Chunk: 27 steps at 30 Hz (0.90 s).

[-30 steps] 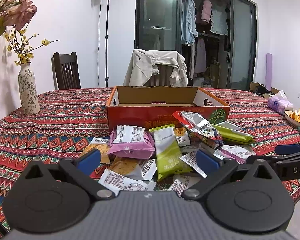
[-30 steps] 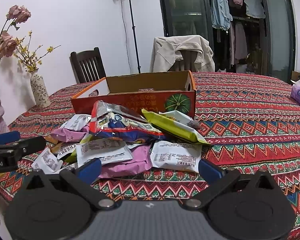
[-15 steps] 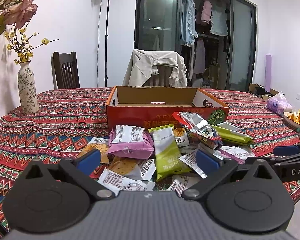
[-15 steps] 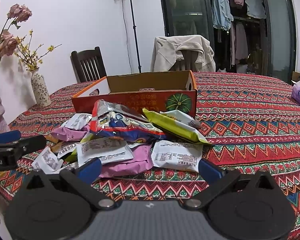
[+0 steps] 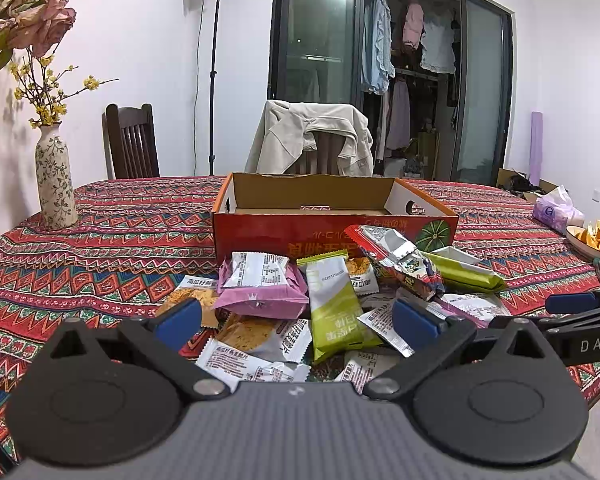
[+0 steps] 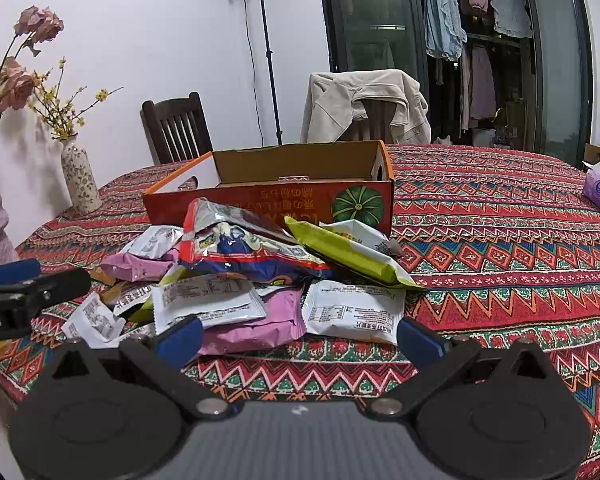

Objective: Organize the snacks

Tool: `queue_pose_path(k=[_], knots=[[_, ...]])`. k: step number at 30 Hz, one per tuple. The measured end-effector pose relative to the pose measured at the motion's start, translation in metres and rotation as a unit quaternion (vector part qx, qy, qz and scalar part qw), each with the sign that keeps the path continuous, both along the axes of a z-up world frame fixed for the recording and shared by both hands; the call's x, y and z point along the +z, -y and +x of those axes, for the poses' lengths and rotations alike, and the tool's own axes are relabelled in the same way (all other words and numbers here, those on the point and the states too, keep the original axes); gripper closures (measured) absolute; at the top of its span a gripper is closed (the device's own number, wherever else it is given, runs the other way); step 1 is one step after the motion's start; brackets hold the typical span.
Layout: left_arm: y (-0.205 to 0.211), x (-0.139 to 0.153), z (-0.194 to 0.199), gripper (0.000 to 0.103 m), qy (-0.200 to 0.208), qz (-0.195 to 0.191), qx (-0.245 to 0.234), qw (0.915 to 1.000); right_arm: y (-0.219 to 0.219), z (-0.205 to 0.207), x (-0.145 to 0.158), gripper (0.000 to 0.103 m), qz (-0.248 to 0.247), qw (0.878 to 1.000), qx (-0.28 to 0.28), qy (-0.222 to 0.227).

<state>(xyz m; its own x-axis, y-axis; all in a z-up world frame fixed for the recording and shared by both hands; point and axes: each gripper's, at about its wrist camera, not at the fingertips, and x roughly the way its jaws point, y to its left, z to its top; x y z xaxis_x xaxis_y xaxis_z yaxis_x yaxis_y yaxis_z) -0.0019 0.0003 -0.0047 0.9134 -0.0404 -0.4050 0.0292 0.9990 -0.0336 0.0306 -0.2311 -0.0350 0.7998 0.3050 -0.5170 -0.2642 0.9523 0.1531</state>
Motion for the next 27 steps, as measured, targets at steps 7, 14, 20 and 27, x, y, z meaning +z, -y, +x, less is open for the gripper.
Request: queue_pose_path(k=[7, 14, 20, 27], knots=[[0.0002, -0.0006, 0.0004, 0.000, 0.000, 0.000, 0.000, 1.0000, 0.0000, 0.0012, -0.0017, 0.000, 0.000, 1.000, 0.000, -0.001], [-0.0017, -0.0043, 0.0037, 0.000, -0.003, -0.004, 0.003, 1.0000, 0.0007, 0.0037, -0.0052, 0.000, -0.001, 1.000, -0.002, -0.005], [-0.0045, -0.0079, 0.0059, 0.000, -0.001, -0.008, 0.006, 1.0000, 0.0011, 0.0048, -0.0053, 0.000, 0.000, 1.000, -0.002, -0.007], [-0.0061, -0.0094, 0.0084, 0.000, -0.003, -0.008, 0.007, 0.9999, -0.0002, 0.0077, -0.0072, 0.000, -0.001, 1.000, 0.000, -0.010]])
